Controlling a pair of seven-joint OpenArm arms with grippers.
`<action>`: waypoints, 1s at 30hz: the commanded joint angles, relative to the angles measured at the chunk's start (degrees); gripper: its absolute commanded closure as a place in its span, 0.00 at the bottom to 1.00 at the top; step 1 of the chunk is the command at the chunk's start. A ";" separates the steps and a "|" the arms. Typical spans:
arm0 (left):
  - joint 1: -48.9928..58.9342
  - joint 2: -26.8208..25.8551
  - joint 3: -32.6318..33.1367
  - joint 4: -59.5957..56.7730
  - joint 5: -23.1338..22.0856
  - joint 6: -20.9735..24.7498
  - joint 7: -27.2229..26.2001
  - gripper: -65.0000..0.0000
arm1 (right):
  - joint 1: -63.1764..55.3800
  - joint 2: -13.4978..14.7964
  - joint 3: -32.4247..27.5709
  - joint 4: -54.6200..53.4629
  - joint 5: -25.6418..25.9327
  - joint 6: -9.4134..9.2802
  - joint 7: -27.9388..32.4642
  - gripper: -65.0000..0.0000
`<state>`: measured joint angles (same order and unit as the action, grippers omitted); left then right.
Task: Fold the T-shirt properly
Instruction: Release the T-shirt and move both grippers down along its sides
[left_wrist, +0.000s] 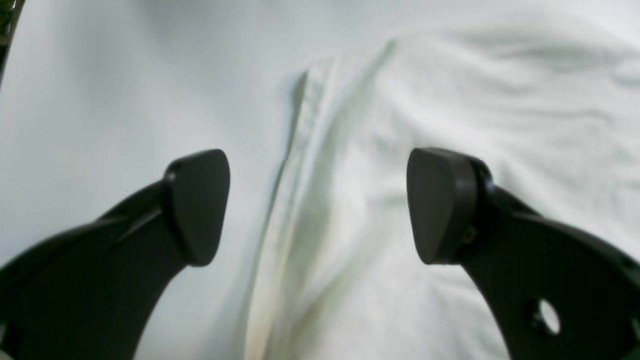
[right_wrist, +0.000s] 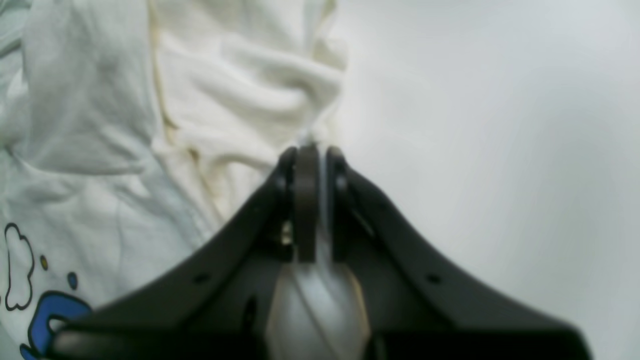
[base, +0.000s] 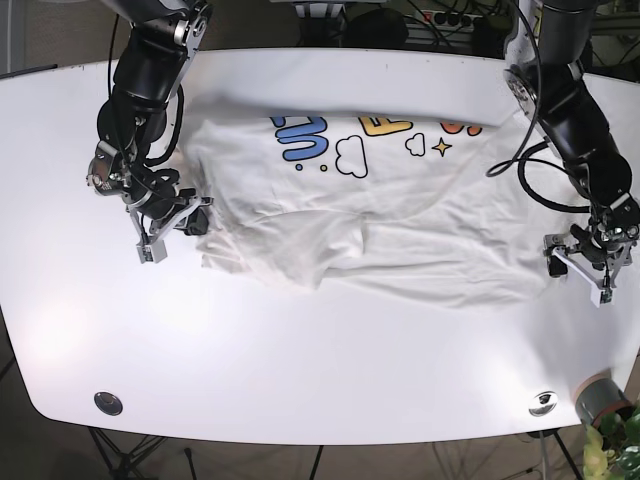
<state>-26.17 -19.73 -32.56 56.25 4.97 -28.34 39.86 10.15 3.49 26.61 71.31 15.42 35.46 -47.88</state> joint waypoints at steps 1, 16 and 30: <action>-3.32 -2.56 -0.10 -6.62 -0.53 0.07 -4.30 0.19 | 0.79 0.34 0.07 0.74 0.01 0.19 -0.34 0.94; -12.90 -6.78 3.85 -32.82 -0.71 -0.19 -17.57 0.19 | 0.79 0.16 0.25 0.82 0.10 0.36 -0.25 0.94; -12.82 -3.79 3.94 -35.46 -0.71 -3.09 -17.57 0.36 | 0.70 0.07 0.33 1.97 0.10 0.36 -0.17 0.94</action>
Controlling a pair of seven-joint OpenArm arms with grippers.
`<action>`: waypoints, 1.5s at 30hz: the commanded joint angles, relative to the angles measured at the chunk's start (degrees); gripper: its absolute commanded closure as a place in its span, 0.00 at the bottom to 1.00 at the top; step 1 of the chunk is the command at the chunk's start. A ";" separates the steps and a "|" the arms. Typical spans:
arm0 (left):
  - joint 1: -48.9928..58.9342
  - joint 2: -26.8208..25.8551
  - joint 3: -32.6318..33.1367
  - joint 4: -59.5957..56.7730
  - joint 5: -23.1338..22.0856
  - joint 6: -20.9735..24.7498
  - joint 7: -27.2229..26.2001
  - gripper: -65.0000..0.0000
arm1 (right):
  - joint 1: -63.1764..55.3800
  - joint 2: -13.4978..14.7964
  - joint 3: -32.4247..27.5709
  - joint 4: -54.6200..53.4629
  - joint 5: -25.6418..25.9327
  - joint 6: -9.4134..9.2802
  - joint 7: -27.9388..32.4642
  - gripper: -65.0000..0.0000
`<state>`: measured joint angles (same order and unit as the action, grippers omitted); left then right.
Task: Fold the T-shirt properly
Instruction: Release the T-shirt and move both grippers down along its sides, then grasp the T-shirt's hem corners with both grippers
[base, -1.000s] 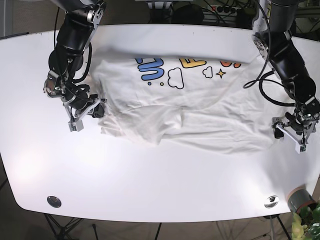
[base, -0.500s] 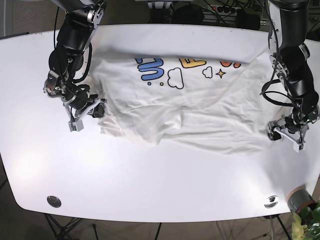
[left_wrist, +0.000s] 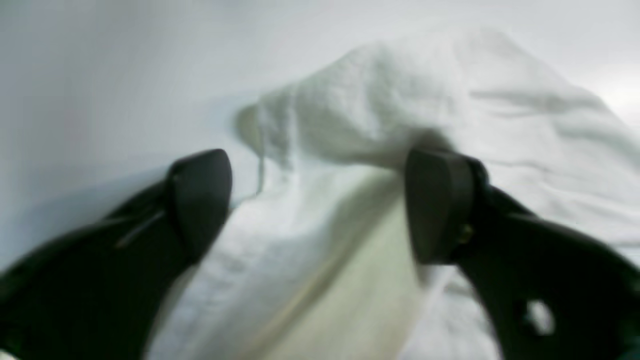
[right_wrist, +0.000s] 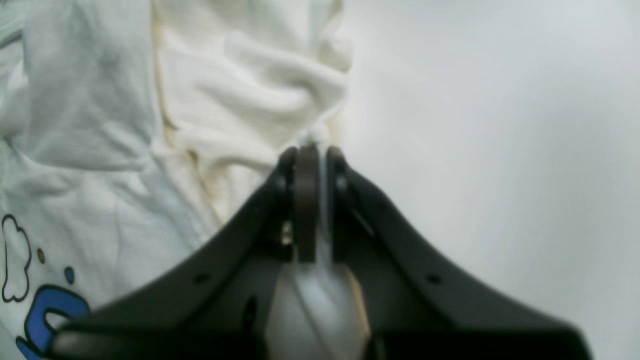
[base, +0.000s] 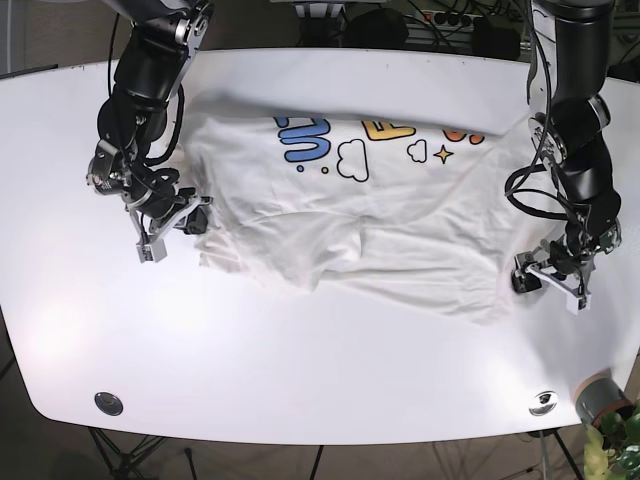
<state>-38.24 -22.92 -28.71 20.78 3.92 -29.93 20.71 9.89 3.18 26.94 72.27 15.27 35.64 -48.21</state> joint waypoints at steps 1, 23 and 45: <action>-0.66 -0.60 0.09 -0.07 0.34 -3.08 1.58 0.45 | 0.97 0.38 0.01 1.00 0.25 0.19 0.16 0.94; 1.89 -0.42 -5.62 13.64 0.34 -10.07 10.19 1.00 | 0.79 0.38 -0.17 9.09 0.25 0.10 -2.04 0.97; 2.33 11.18 2.47 59.09 0.87 -10.07 32.17 1.00 | 17.58 8.64 -1.66 14.19 0.25 0.27 -12.15 0.97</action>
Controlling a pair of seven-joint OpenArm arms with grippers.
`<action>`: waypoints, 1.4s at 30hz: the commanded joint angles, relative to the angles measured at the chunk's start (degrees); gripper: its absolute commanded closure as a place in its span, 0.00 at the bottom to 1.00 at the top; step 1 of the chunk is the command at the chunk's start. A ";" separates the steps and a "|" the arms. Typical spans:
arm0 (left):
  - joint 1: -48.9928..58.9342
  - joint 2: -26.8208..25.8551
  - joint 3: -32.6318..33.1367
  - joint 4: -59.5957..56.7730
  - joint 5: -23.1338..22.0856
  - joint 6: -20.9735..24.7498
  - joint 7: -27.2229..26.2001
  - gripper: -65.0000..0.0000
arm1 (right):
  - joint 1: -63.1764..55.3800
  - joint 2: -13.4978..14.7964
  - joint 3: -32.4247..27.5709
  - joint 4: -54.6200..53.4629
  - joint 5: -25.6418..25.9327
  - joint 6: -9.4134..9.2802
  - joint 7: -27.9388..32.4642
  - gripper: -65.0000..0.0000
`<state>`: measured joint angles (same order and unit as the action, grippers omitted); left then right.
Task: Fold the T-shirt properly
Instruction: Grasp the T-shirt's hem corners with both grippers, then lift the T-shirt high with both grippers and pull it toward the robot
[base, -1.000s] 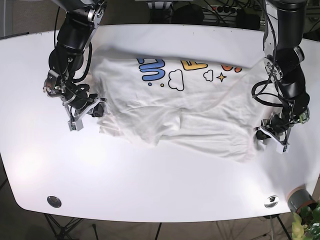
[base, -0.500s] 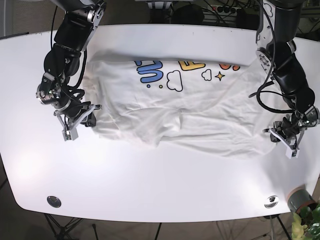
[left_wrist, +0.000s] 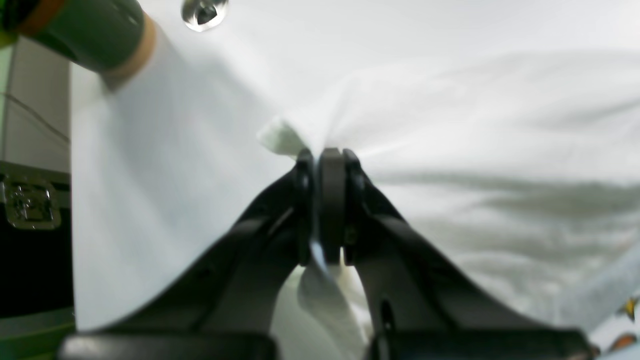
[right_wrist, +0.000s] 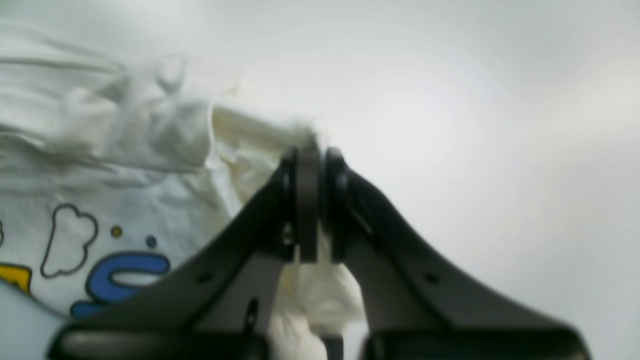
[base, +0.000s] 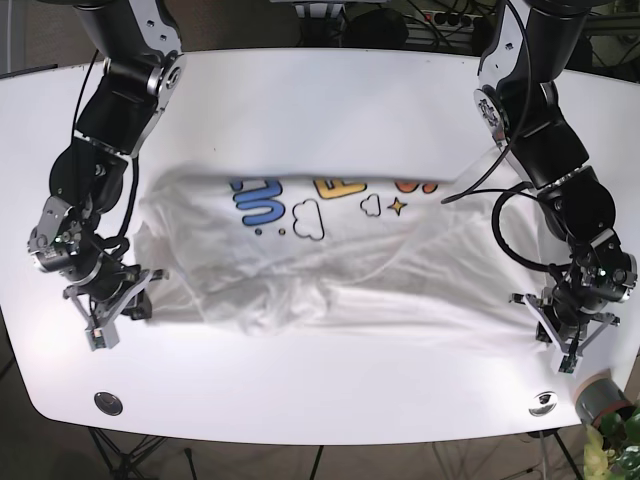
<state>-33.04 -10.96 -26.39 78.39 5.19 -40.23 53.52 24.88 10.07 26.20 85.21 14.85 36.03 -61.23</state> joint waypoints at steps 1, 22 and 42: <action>-3.84 -0.78 0.15 1.65 -0.40 0.23 -0.11 1.00 | 3.56 2.64 -2.06 1.25 0.66 -0.12 0.35 0.97; -31.97 -2.27 4.55 -7.05 -0.49 0.23 0.42 1.00 | 41.09 11.34 -17.27 -11.85 0.40 -0.12 -0.35 0.97; -35.84 -8.07 3.93 -9.60 -0.93 0.23 -0.37 1.00 | 43.20 13.98 -18.68 -12.73 0.66 -0.12 -0.44 0.97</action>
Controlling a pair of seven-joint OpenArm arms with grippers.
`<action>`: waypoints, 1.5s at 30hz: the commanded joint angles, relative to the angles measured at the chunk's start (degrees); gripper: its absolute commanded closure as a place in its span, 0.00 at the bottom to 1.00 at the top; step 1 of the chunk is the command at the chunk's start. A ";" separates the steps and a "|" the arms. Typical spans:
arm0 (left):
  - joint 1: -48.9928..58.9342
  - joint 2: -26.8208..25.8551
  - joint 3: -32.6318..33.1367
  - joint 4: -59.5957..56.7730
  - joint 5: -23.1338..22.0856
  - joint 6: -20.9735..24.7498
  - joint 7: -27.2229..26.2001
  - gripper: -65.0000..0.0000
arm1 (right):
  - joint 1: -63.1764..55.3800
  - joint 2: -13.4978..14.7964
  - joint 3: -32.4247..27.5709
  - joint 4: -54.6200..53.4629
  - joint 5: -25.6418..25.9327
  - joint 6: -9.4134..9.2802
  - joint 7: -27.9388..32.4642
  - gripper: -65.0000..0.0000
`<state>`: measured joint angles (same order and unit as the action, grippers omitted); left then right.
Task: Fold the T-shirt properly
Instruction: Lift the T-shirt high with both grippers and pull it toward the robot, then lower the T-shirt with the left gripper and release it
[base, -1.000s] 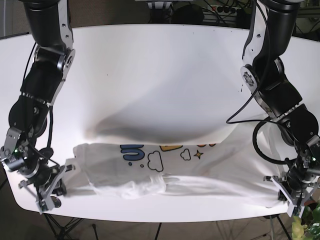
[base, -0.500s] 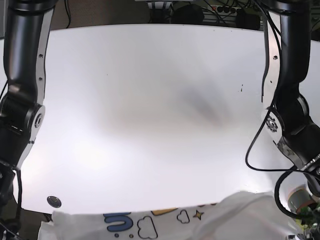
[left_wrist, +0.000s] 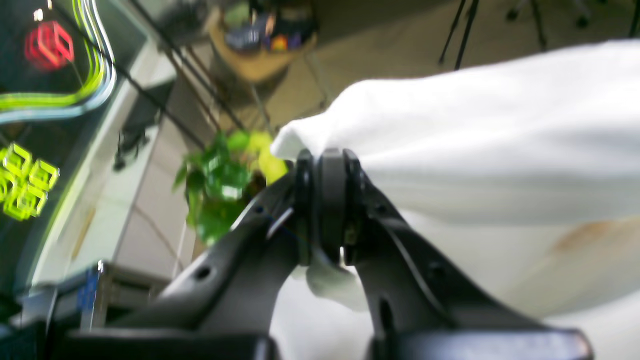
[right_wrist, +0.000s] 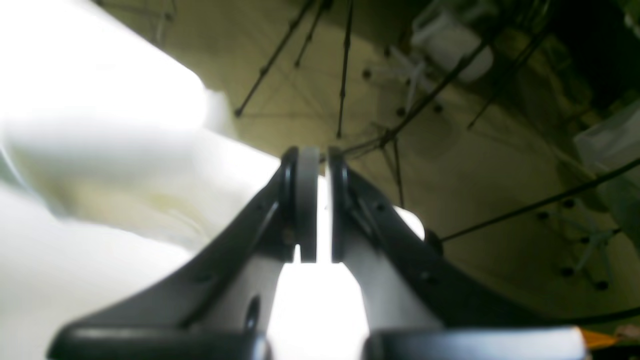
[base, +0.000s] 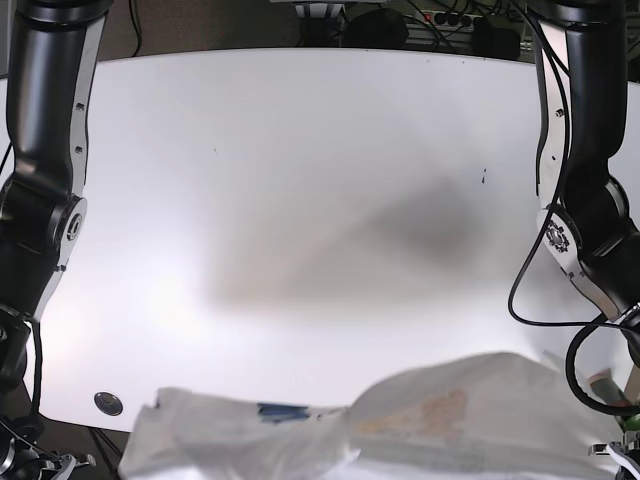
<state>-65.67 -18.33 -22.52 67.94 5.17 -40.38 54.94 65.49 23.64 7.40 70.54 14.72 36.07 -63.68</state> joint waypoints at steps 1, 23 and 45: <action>-3.21 -0.79 0.06 0.76 -0.91 0.38 -1.79 1.00 | 2.42 0.41 0.12 2.20 0.80 -0.16 2.01 0.97; -0.48 -0.88 0.15 1.02 -0.91 0.38 -1.53 1.00 | -5.05 -1.09 4.07 2.38 0.80 -0.16 2.10 0.97; 12.09 8.70 11.67 20.28 -0.82 0.38 1.55 1.00 | -30.90 -8.39 10.84 14.95 0.71 -0.51 2.45 0.96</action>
<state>-51.53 -10.24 -11.84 86.94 4.27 -40.40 57.49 33.06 15.49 18.33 83.96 14.87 35.81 -62.87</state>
